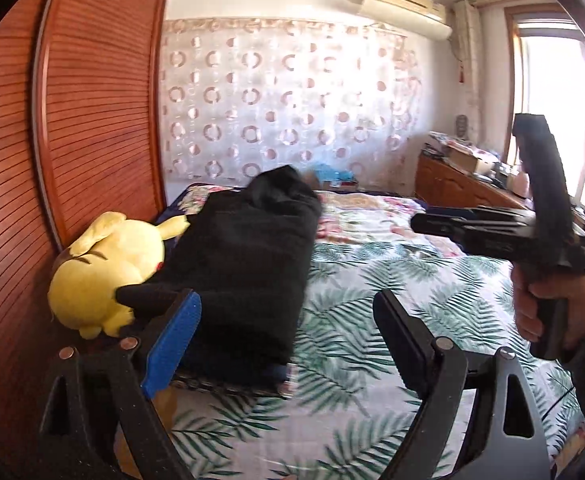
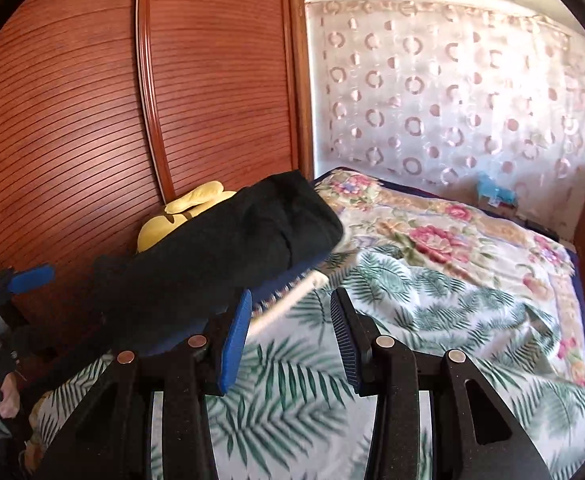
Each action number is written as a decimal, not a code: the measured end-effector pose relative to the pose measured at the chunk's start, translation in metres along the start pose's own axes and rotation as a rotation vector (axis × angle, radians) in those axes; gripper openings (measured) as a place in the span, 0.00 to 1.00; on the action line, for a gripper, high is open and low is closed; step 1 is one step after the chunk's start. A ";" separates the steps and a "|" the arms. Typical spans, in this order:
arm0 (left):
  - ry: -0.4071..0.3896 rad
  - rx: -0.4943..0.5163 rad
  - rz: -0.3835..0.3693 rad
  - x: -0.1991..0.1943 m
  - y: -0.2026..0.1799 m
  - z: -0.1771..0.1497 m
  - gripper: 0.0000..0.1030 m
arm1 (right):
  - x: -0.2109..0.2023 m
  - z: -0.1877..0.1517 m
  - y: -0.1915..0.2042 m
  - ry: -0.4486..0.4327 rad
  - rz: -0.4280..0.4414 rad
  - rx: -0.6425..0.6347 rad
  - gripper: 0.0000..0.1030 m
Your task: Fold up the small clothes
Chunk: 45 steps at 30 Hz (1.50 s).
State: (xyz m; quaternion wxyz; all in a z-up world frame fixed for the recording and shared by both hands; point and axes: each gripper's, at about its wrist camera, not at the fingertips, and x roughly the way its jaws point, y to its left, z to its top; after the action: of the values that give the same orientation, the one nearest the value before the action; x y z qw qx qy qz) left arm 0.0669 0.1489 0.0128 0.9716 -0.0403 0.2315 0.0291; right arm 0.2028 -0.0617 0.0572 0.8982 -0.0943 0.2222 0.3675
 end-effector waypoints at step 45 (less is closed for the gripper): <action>-0.073 0.081 -0.121 -0.072 -0.129 0.014 0.86 | -0.153 -0.109 0.091 -0.234 -0.413 0.233 0.83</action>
State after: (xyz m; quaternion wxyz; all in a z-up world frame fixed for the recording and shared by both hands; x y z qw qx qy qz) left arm 0.0183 0.0186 0.0661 0.9802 -0.0137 0.1939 -0.0375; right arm 0.0062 -0.1283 0.0319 0.9786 0.0098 0.1335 0.1566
